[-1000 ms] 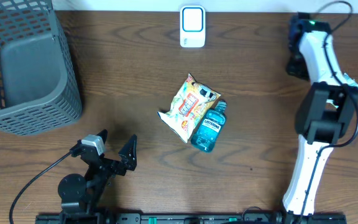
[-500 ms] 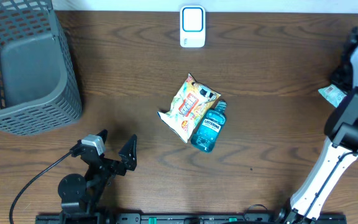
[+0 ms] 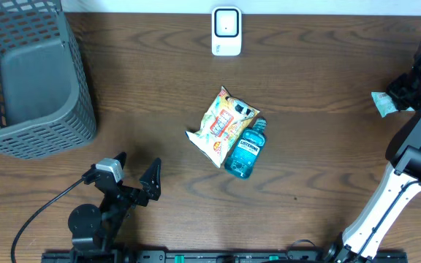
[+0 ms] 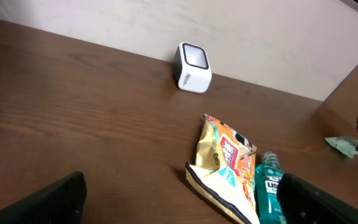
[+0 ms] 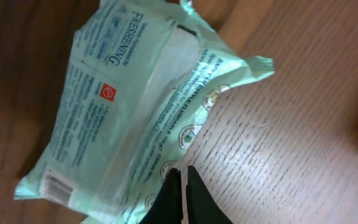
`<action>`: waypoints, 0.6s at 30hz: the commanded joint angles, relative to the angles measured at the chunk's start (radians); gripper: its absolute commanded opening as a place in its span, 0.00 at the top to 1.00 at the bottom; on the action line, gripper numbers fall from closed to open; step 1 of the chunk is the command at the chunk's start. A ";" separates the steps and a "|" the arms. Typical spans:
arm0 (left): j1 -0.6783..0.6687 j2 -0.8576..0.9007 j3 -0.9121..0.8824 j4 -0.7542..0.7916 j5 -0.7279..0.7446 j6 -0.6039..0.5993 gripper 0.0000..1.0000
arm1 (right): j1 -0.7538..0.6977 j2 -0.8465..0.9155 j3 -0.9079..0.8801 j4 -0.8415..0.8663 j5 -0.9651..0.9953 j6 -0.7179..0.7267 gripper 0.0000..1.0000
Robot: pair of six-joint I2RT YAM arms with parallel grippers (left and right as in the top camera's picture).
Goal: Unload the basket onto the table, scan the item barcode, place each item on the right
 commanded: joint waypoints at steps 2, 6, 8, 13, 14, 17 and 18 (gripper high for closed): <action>-0.003 -0.006 0.010 0.001 -0.005 0.013 0.02 | 0.011 -0.086 0.008 0.004 0.010 0.082 0.99; -0.003 -0.006 0.010 0.000 -0.005 0.013 0.02 | 0.019 -0.092 0.008 0.021 -0.052 0.089 0.99; -0.003 -0.006 0.010 0.001 -0.005 0.013 0.02 | 0.027 -0.092 0.007 0.048 -0.066 0.089 0.99; -0.003 -0.006 0.010 0.001 -0.005 0.013 0.02 | 0.054 -0.083 -0.016 0.143 -0.046 0.089 0.99; -0.003 -0.006 0.010 0.000 -0.005 0.013 0.02 | 0.059 -0.082 -0.028 0.168 -0.047 0.089 0.99; -0.003 -0.006 0.010 0.000 -0.005 0.013 0.02 | 0.069 -0.081 -0.074 0.233 -0.022 0.089 0.99; -0.003 -0.006 0.010 0.000 -0.005 0.013 0.02 | 0.072 -0.081 -0.090 0.244 -0.005 0.089 0.99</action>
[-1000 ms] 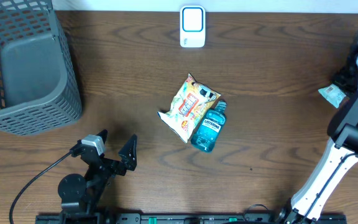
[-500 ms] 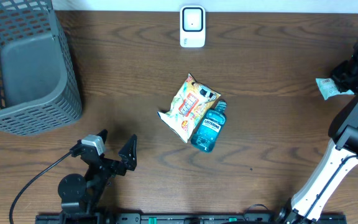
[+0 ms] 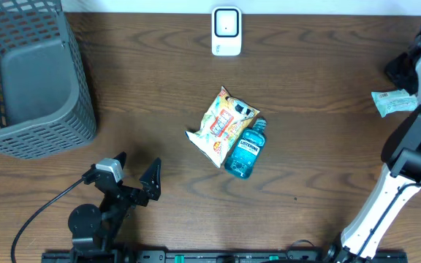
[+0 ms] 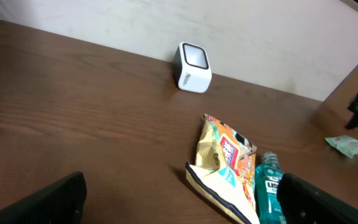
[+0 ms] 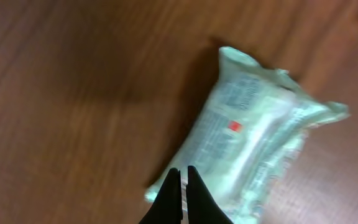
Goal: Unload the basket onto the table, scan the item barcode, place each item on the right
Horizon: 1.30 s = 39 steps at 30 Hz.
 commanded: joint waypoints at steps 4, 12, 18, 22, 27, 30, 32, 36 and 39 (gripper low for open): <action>-0.003 -0.006 0.010 0.001 -0.005 0.013 0.02 | 0.015 -0.020 -0.111 0.028 0.124 0.019 0.99; -0.003 -0.006 0.010 0.000 -0.005 0.013 0.02 | -0.006 -0.040 -0.124 -0.179 0.480 0.273 0.99; -0.003 -0.006 0.010 0.001 -0.005 0.013 0.02 | -0.057 -0.095 -0.124 -0.264 0.552 0.365 0.99; -0.003 -0.006 0.010 0.001 -0.005 0.013 0.02 | -0.051 -0.171 -0.124 -0.254 0.426 0.357 0.99; -0.003 -0.006 0.010 0.000 -0.005 0.013 0.01 | 0.024 -0.300 -0.124 -0.225 0.219 0.259 0.99; -0.003 -0.006 0.010 0.001 -0.005 0.013 0.02 | 0.089 -0.348 -0.124 -0.226 0.153 0.216 0.99; -0.003 -0.006 0.010 0.000 -0.005 0.013 0.02 | 0.140 -0.372 -0.124 -0.229 0.093 0.176 0.99; -0.003 -0.006 0.010 0.000 -0.005 0.013 0.02 | 0.273 -0.386 -0.125 -0.230 -0.092 0.053 0.84; -0.003 -0.006 0.010 0.000 -0.005 0.013 0.02 | 0.383 -0.374 -0.125 -0.230 -0.157 0.006 0.63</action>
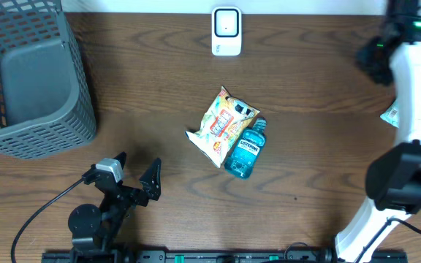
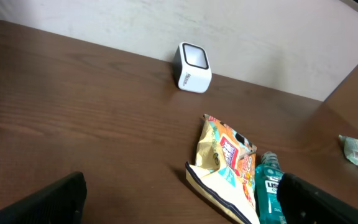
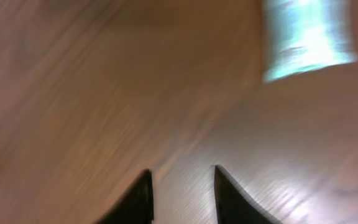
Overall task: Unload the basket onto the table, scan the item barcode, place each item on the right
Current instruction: 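Reach the right gripper to the crumpled snack bag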
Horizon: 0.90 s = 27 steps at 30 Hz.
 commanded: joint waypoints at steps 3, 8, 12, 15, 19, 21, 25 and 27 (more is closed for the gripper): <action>-0.003 -0.006 0.010 0.000 -0.005 0.013 0.02 | 0.223 0.015 0.001 0.001 -0.158 -0.106 0.44; -0.003 -0.006 0.010 0.000 -0.005 0.013 0.02 | 0.409 0.020 0.001 0.042 -0.109 -0.106 0.01; -0.003 -0.006 0.010 0.000 -0.005 0.013 0.02 | 0.536 0.036 0.001 0.068 -0.101 -0.071 0.01; -0.003 -0.006 0.010 0.000 -0.005 0.013 0.02 | 0.640 0.085 0.001 0.083 -0.032 0.004 0.01; -0.003 -0.006 0.010 0.000 -0.005 0.013 0.02 | 0.763 0.222 0.001 0.105 0.116 0.105 0.01; -0.003 -0.006 0.010 0.000 -0.005 0.013 0.02 | 0.797 0.273 0.001 0.135 0.107 0.105 0.01; -0.003 -0.006 0.010 0.000 -0.005 0.013 0.02 | 0.855 0.327 0.002 0.204 0.086 0.123 0.01; -0.003 -0.006 0.010 0.000 -0.005 0.013 0.02 | 0.877 0.336 0.002 0.229 0.092 0.131 0.01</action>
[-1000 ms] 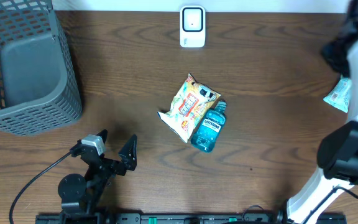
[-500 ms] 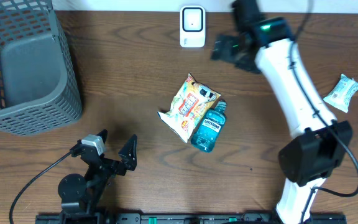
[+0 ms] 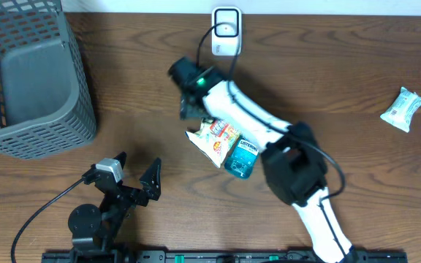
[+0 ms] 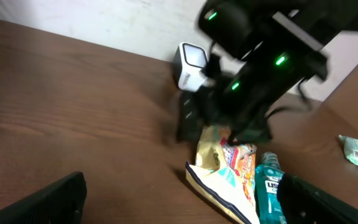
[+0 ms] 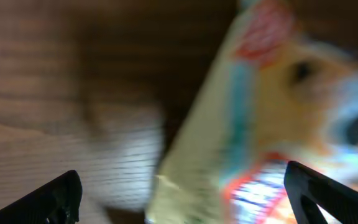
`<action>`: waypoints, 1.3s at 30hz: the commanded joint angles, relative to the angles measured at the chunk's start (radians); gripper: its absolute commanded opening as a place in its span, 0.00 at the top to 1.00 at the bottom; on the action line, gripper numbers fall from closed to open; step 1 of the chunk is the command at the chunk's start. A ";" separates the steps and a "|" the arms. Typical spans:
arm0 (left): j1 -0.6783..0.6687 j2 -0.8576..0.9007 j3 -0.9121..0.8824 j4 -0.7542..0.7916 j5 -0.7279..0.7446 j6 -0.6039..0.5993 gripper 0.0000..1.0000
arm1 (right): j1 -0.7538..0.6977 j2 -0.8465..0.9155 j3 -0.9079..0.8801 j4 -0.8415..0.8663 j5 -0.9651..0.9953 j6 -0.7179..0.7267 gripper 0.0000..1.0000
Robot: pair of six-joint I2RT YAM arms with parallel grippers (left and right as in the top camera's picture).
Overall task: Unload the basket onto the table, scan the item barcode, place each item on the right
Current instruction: 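Reach the right gripper to the crumpled snack bag, then grasp the snack bag and lift it off the table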
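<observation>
A yellow-orange snack bag [image 3: 213, 136] lies mid-table beside a teal mouthwash bottle [image 3: 243, 155]. The white scanner [image 3: 226, 31] stands at the far edge. My right gripper [image 3: 193, 109] reaches across to the bag's far left end. In the blurred right wrist view its open gripper [image 5: 185, 199] has the snack bag [image 5: 272, 124] filling the space ahead, with nothing held. The left gripper [image 3: 134, 183] rests open near the front edge. In its view, the left gripper [image 4: 179, 205] faces the snack bag [image 4: 229, 168], bottle [image 4: 269, 193] and scanner [image 4: 191, 68].
A grey mesh basket [image 3: 28, 73] occupies the far left corner. A pale green wipes packet [image 3: 404, 108] lies at the right, with small items at the right edge. The right arm [image 3: 254, 124] spans above the bag and bottle.
The right arm was at the far right of the table with its jaws slightly apart. Now it is at the snack bag in the middle, jaws wide open. The left arm is unchanged.
The right gripper was shut at the wipes packet near the right edge. Then it was shut above the packet, which lay on the table. Later it was clear of the packet with its jaws parted. Now it is open at the snack bag.
</observation>
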 commanded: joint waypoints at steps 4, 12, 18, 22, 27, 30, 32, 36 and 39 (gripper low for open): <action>-0.003 -0.006 0.010 0.000 -0.005 0.013 0.02 | 0.061 0.025 0.006 0.038 0.109 0.082 0.01; -0.003 -0.006 0.010 0.001 -0.005 0.013 0.02 | 0.066 0.160 0.006 -0.122 0.142 0.192 0.20; -0.003 -0.006 0.010 0.001 -0.005 0.013 0.02 | 0.066 0.173 0.007 -0.259 0.144 0.226 0.86; -0.003 -0.006 0.010 0.000 -0.005 0.013 0.02 | 0.057 0.173 0.059 -0.265 0.008 0.016 0.99; -0.003 -0.006 0.010 0.001 -0.005 0.013 0.02 | -0.024 0.129 0.259 -0.354 -0.393 -0.332 0.99; -0.003 -0.006 0.010 0.000 -0.005 0.013 0.02 | -0.090 0.085 0.324 -0.403 -0.642 -0.550 0.99; -0.003 -0.006 0.010 0.001 -0.005 0.013 0.02 | -0.139 0.055 0.330 -0.431 -0.840 -0.704 0.99; -0.003 -0.006 0.010 0.001 -0.005 0.013 0.02 | -0.233 0.045 0.325 -0.550 -1.152 -0.967 0.99; -0.003 -0.006 0.010 0.001 -0.005 0.013 0.02 | -0.282 0.047 0.293 -0.636 -1.309 -1.107 0.99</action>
